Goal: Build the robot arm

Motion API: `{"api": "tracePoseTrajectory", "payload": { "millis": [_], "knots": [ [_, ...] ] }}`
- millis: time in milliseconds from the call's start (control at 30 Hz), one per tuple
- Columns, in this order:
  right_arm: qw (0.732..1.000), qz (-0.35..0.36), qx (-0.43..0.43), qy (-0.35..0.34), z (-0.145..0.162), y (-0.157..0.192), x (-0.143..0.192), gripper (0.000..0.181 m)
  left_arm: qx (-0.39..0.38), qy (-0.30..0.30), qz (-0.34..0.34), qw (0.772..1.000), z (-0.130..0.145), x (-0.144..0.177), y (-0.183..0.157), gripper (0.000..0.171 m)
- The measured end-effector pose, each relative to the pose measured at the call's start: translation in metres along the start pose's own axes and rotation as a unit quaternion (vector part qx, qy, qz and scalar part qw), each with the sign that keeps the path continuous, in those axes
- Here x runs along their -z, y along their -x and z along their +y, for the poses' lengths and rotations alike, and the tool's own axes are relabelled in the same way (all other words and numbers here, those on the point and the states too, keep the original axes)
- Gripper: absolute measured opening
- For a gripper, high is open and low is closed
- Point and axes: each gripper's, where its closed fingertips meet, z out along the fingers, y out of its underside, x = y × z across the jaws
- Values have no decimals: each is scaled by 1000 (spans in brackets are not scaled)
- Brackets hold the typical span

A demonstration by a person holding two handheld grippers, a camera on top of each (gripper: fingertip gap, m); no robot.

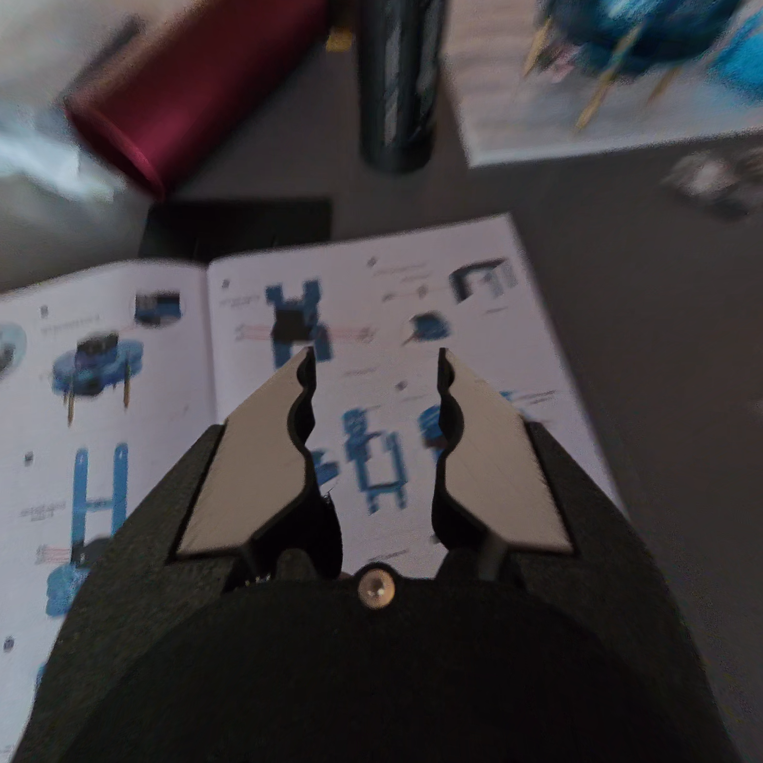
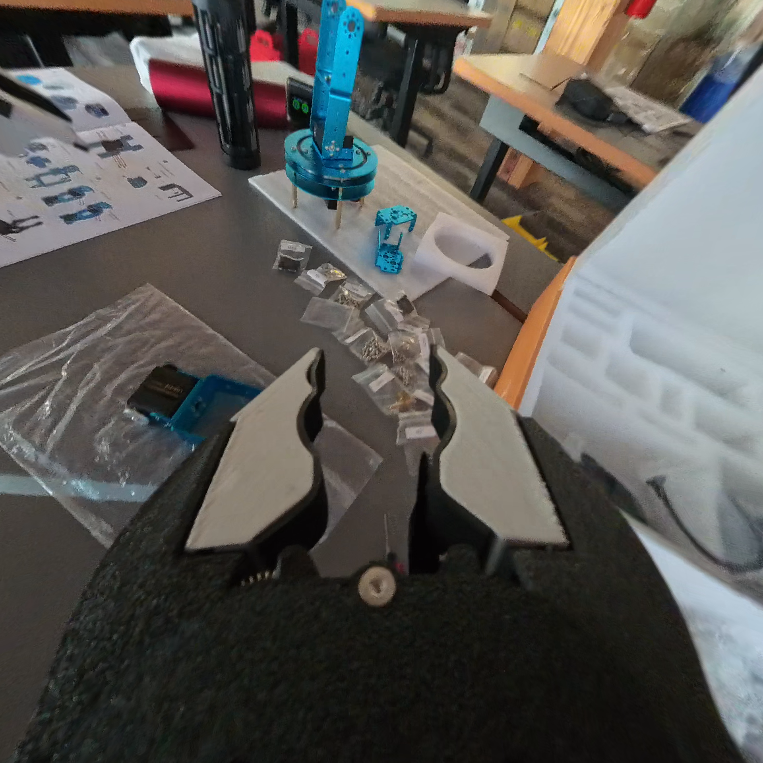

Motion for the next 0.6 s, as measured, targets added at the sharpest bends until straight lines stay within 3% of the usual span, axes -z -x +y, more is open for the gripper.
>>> {"api": "tracePoseTrajectory", "payload": {
  "millis": [67, 133, 200, 300, 367, 467, 533, 600],
  "knots": [
    [999, -18, 1, 28, -15, -12, -23, 49, -20, -78, 61, 995, -46, 18, -48, 58],
    [1000, -13, -5, 20, -24, -30, -49, 46, -26, -126, 186, 974, -88, 33, -129, 57],
    [999, -1, -33, -18, -23, -42, -64, 37, -55, -103, 297, 948, -108, 32, -217, 53],
    [997, -2, -75, -35, 3, -48, -70, 37, -98, -34, 373, 922, -119, -4, -320, 49],
    [997, 0, -76, -18, 18, -51, -68, 39, -118, 29, 388, 914, -118, -50, -367, 48],
    [997, 16, -79, -7, 32, -64, -62, 38, -134, 90, 360, 919, -117, -115, -406, 48],
    [995, -2, -98, -9, 35, -63, -61, 38, -165, 98, 354, 915, -113, -132, -424, 49],
    [995, -8, -97, -8, 36, -63, -60, 38, -209, 91, 290, 929, -112, -155, -421, 49]
  ]
}}
